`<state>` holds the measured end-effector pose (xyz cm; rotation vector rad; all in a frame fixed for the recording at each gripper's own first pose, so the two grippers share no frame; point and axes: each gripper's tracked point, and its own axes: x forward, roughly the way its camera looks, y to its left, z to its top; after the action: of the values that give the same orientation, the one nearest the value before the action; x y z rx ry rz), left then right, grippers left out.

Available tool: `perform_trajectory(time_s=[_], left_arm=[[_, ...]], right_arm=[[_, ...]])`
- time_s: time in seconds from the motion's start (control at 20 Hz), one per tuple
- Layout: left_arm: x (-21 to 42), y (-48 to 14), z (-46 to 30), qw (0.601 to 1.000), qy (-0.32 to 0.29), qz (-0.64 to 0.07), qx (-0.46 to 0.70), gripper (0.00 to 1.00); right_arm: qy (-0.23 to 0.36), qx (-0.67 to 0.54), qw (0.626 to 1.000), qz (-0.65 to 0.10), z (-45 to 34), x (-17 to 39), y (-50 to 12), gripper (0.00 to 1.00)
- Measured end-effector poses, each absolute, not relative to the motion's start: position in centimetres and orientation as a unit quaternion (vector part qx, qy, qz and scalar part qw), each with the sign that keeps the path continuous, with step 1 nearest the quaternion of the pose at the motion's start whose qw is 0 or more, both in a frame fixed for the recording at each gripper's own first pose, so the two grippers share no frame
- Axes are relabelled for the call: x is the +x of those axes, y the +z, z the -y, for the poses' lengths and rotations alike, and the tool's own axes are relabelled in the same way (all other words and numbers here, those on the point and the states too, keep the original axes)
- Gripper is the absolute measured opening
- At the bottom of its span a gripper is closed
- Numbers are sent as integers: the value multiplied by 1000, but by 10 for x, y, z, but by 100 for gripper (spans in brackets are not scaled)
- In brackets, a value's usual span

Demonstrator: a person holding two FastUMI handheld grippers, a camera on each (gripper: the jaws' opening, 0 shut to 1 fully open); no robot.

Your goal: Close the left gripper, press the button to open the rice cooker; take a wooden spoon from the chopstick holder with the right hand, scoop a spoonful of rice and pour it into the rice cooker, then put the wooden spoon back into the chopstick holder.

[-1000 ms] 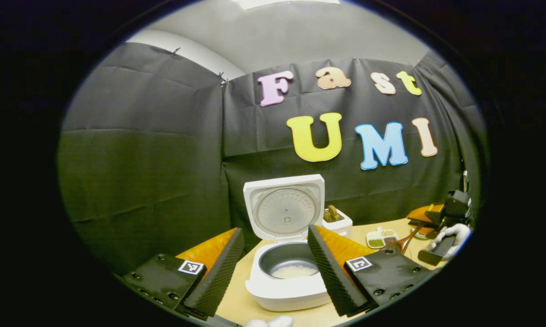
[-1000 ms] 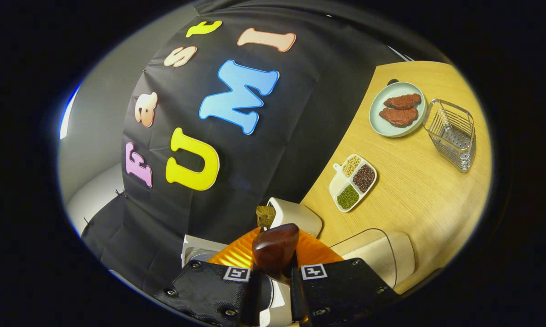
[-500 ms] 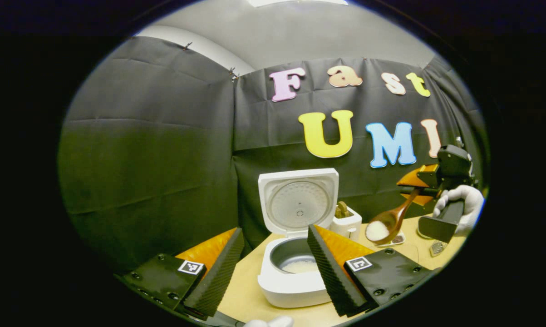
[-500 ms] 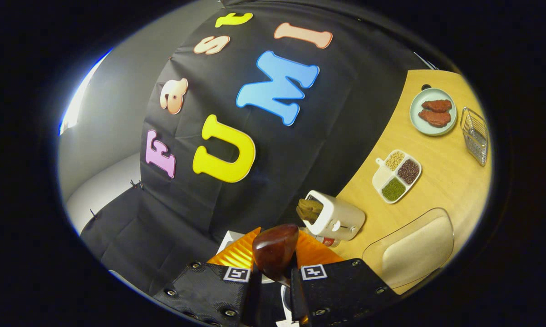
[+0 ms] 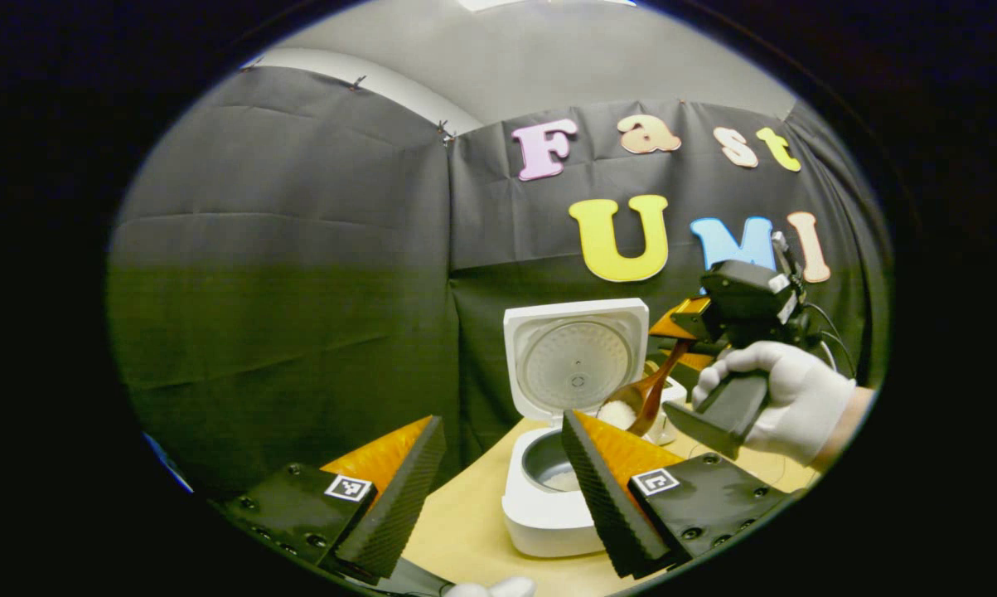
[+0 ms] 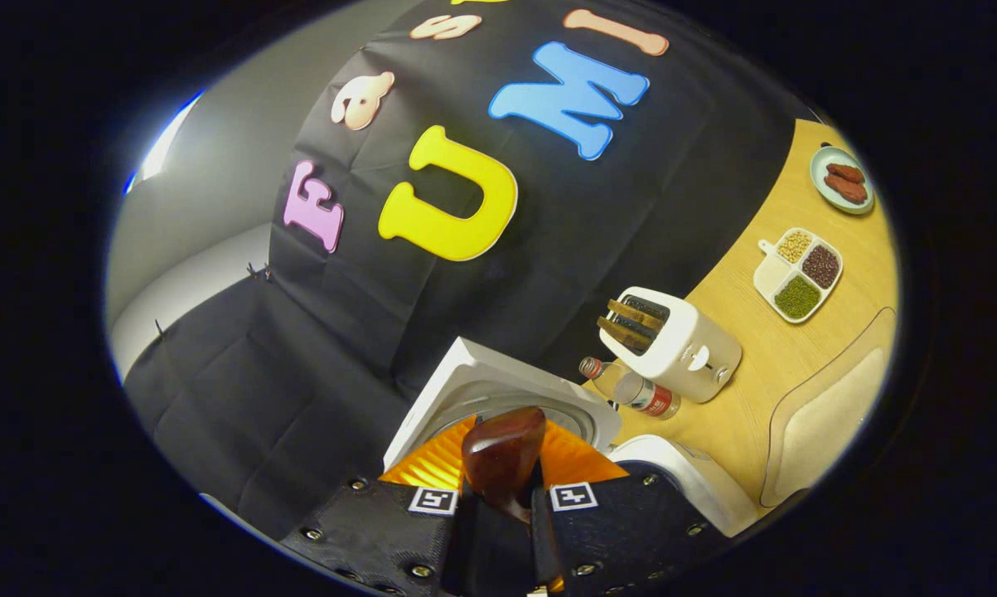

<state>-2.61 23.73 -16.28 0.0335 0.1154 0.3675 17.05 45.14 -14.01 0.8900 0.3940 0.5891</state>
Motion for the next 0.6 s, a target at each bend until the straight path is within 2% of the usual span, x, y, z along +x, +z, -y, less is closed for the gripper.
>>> perform_trajectory(time_s=[0.3, 0.6], left_arm=[[-33, -165, -246, 978, 196, -61, 24, 100], [-37, -171, -250, 977, 199, -64, 29, 99]], right_arm=[[274, 324, 886, -188, -475, 175, -179, 26], [283, 161, 936, -131, -480, 171, -186, 26]])
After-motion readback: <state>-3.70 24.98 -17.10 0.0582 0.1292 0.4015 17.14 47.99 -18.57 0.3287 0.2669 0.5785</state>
